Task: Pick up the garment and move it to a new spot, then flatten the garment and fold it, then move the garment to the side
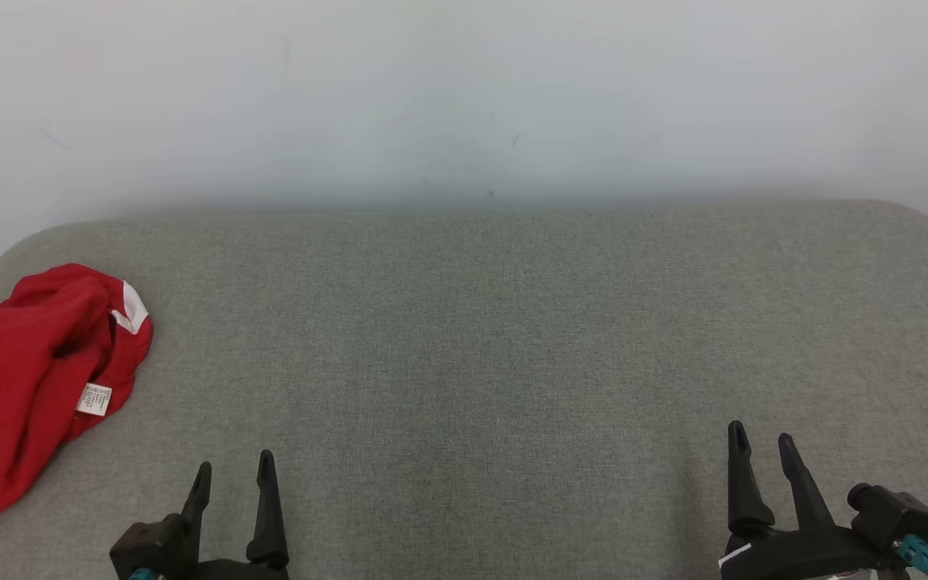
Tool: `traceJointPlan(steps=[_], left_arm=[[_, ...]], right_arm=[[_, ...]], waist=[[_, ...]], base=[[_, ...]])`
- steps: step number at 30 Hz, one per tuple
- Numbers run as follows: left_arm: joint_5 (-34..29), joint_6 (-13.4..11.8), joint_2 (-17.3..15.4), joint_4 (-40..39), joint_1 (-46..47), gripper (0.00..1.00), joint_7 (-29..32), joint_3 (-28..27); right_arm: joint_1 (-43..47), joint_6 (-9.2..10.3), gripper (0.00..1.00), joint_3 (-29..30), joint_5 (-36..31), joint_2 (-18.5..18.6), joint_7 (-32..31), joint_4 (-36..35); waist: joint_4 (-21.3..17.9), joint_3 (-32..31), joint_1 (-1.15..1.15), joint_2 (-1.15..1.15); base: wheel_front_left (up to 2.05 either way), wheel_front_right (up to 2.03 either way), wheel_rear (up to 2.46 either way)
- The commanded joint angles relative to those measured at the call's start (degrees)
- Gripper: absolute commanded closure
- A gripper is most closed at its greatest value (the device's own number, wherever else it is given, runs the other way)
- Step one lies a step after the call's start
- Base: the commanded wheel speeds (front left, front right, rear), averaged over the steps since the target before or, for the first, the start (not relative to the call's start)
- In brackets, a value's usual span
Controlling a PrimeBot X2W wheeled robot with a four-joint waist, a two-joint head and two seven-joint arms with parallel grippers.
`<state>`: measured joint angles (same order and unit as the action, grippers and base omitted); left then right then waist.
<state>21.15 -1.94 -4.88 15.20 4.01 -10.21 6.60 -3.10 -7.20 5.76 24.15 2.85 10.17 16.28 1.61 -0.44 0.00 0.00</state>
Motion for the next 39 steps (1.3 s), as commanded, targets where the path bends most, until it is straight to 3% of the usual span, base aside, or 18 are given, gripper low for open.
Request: traceJointPlan(steps=[1,19,39], left_arm=[[-0.99,0.15,-0.31,-0.46,0.64,0.00,-0.42,0.14],[-8.00,0.03,0.21,2.60,0.96,0.00,-2.65,0.52],[-10.72,2.34,1.60,5.15,1.14,0.00,-4.86,-1.87]], right_arm=[[-0.25,-0.33,0.00,0.14,-0.99,0.03,0.51,-0.21],[-0.22,-0.40,0.00,0.96,-9.93,0.03,2.73,1.54],[0.14,-0.37,0.00,0.64,-17.98,0.02,4.83,2.79]], waist=[[0.01,0.01,0.00,0.00],[0.33,-0.51,0.00,0.00],[0.85,-0.79,0.00,0.00]], base=[[0.00,0.00,0.00],[0.00,0.00,0.00],[0.00,0.00,0.00]])
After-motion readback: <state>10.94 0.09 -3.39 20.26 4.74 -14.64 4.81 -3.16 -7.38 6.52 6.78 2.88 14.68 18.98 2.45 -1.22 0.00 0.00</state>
